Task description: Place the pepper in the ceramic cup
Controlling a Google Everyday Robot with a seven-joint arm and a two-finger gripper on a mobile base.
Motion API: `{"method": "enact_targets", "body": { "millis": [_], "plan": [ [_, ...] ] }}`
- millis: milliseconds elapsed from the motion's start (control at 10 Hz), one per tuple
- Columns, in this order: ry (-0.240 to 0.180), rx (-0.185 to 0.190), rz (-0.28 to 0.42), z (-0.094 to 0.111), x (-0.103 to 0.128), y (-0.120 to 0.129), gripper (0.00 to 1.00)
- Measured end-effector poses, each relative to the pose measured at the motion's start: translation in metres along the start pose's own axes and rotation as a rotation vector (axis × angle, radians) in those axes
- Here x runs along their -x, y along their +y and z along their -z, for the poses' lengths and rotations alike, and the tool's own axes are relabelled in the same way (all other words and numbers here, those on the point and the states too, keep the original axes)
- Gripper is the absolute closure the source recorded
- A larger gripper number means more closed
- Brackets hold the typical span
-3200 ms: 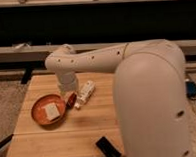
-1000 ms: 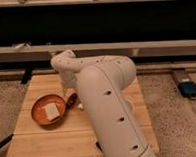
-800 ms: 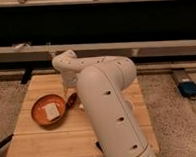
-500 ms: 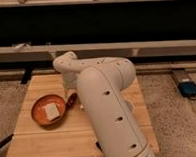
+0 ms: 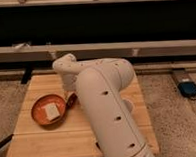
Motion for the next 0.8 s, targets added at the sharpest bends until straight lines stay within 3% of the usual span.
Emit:
{"method": "enact_targets", "body": {
  "millis": [200,800],
  "plan": [
    [-0.001,-0.009,0.003,-0.0023,-0.0042,0.0013,0.42],
    [0.014,-0.023,-0.017,-0.0048,-0.0112,-0.0070,0.98]
  ]
}}
